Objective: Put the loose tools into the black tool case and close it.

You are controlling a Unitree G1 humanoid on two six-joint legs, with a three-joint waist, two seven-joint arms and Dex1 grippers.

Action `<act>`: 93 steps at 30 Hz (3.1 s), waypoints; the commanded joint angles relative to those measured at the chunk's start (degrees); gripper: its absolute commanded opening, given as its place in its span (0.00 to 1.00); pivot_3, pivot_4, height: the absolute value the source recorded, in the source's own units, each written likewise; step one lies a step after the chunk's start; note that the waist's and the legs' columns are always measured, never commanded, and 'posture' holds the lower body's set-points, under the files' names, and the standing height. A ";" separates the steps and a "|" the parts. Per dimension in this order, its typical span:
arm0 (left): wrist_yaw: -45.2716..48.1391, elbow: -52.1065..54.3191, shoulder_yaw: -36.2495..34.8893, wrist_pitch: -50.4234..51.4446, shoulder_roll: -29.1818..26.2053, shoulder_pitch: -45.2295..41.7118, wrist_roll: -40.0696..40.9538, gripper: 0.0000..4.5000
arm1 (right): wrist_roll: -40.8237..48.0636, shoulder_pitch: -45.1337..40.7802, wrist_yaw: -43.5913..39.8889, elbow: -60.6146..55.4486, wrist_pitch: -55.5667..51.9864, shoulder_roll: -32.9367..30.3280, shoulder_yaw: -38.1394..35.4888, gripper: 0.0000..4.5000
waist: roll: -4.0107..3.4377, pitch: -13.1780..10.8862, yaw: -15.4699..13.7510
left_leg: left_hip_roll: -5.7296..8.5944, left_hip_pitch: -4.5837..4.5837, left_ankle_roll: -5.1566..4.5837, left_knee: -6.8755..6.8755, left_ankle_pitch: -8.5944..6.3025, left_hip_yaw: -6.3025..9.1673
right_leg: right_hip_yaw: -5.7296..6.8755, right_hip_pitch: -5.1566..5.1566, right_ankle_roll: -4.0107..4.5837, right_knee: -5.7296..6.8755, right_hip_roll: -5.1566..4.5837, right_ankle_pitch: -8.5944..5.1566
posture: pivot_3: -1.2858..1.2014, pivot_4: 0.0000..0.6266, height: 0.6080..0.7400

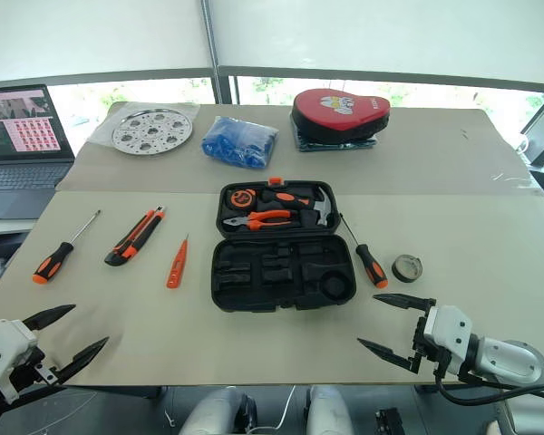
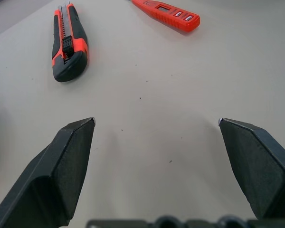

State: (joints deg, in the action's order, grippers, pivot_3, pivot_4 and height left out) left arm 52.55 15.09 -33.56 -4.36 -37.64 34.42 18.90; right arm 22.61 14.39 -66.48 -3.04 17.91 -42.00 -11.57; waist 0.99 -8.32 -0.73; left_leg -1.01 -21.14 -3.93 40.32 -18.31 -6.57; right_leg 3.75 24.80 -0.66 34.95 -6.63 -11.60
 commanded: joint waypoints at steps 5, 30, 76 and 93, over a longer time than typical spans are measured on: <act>-10.17 2.64 -10.97 16.13 4.42 1.25 13.51 1.00 | 14.71 -8.24 3.61 -12.55 -8.99 7.49 3.23 0.99 | 0.16 -0.07 0.98 | -0.33 0.02 0.04 0.02 0.01 0.02 | -0.04 0.03 0.02 0.04 0.08 0.17 | 0.52 0.24 1.00; -27.09 -28.42 8.17 53.31 -22.00 -44.43 12.30 1.00 | 12.23 -16.43 2.88 -13.66 -10.19 14.33 7.58 0.99 | 0.53 0.08 0.66 | -0.70 0.07 1.27 -0.02 0.59 -0.05 | 0.11 0.14 0.45 0.32 1.08 0.22 | 0.52 0.24 1.00; 7.24 -24.77 64.71 29.96 4.76 -84.59 -22.96 0.17 | 12.04 0.22 9.76 -20.62 -14.92 3.95 -11.01 1.00 | 0.74 -0.02 -0.04 | -0.78 -0.06 1.09 0.62 0.33 -0.08 | -0.30 0.27 0.62 0.84 1.33 0.05 | 0.52 0.24 1.00; 5.40 -23.60 56.17 24.78 9.44 -80.91 -19.86 0.86 | 12.37 0.10 9.97 -20.77 -14.88 4.65 -9.32 1.00 | 0.70 0.01 -0.46 | -0.78 0.00 0.85 0.72 0.20 -0.01 | -0.34 0.14 0.58 0.90 1.29 0.05 | 0.52 0.24 1.00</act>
State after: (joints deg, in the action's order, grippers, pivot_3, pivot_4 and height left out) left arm 58.94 -10.06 26.60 22.11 -30.06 -46.25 -4.27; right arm 34.40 14.78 -56.27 -23.02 3.10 -37.53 -20.58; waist 1.69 -8.30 -1.19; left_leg -1.81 -21.18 -3.17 41.06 -18.17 -6.56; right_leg 3.45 24.95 -0.08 35.83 -5.33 -11.55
